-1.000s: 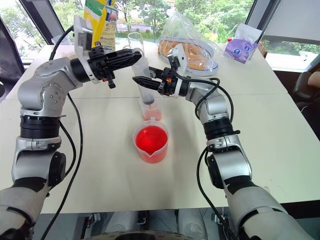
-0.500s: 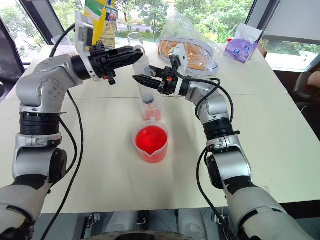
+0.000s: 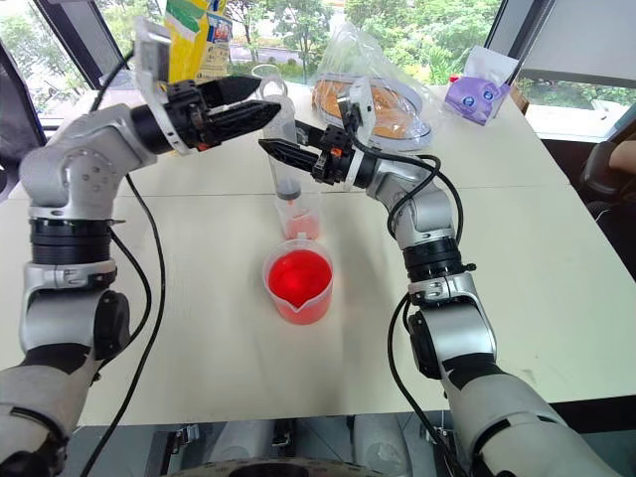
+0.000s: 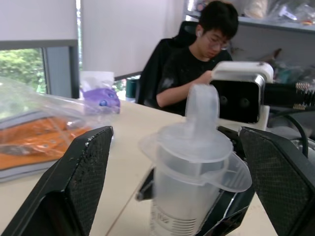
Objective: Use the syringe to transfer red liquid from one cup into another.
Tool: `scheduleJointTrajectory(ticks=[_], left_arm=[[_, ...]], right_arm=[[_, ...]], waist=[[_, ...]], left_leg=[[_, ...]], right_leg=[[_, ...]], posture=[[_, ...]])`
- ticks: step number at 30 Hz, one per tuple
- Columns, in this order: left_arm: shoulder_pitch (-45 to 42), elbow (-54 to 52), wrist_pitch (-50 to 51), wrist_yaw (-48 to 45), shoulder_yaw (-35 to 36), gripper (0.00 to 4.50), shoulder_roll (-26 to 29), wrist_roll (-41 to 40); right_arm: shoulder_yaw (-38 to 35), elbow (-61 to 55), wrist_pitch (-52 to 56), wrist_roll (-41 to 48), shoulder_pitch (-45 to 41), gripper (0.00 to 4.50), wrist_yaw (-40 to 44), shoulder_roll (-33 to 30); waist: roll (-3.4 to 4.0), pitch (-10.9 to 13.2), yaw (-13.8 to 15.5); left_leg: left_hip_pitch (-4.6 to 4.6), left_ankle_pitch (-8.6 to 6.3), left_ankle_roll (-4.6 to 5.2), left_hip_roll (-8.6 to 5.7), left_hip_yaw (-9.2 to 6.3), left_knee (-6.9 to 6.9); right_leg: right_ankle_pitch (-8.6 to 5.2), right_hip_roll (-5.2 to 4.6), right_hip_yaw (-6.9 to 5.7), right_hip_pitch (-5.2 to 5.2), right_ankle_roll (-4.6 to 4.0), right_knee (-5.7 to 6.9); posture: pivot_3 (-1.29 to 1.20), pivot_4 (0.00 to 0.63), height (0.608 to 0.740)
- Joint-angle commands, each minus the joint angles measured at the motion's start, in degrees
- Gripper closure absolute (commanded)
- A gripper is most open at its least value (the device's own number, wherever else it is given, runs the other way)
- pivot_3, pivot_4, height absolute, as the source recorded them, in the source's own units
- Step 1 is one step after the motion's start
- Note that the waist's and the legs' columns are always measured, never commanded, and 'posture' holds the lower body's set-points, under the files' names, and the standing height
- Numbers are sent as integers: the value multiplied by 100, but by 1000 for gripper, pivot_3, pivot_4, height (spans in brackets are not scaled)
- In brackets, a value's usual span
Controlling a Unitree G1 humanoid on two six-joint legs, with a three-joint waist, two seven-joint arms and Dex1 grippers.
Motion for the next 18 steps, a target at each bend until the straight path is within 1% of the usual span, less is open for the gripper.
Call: scheduleJointTrajectory(ticks=[1, 5, 8, 11, 14, 16, 18], left_arm=[[-11, -442, 146, 38, 238, 182, 179, -254], [286, -890, 429, 54, 393, 182, 412, -509], [685, -1273, 631, 8, 525, 182, 662, -704], [1242, -1636, 724, -54, 642, 182, 926, -826], [1877, -1983, 692, -91, 683, 182, 1125, -860], [2131, -2178, 672, -85, 673, 182, 1159, -921], [2294, -2305, 617, -43, 651, 182, 1130, -932]], right_arm=[[-92, -251, -9, 131, -91, 3065, 4, 12], [-109, -243, -16, 112, -114, 3065, -9, -31], [-167, -288, 9, 119, -221, 3065, -81, -100], [-245, -354, 199, 76, -536, 3065, -283, -299], [-306, -321, 1024, -122, -1108, 3065, -1017, -635], [-561, -222, 1947, 211, -1479, 3065, -1342, -788], [-709, -82, 2867, 415, -1785, 3065, -1467, -1010]], waist=[[0, 0, 0], [0, 0, 0], [1, 0, -3], [6, 4, -15], [22, 13, -14], [21, 13, 11], [21, 13, 30]], left_leg=[[0, 0, 0, 0, 0, 0], [0, 0, 0, 0, 0, 0], [0, 0, 0, 0, 0, -1], [0, 0, 0, 1, 1, -1], [0, 0, -1, 1, 2, -2], [0, 0, -2, 2, 0, -3], [-1, -1, -3, 2, -5, -7]], right_leg=[[0, 0, 0, 0, 0, 0], [0, -3, 0, 0, 0, -1], [0, -4, 0, 0, 0, 0], [0, -7, 2, -3, 0, 2], [0, -13, 4, -6, -1, 2], [0, -21, 7, -7, -4, 1], [-1, -23, 6, -6, -6, -3]], posture=[[0, 150, 740], [0, 150, 740], [0, 150, 740], [0, 150, 740], [0, 150, 740], [0, 150, 740], [0, 150, 740]])
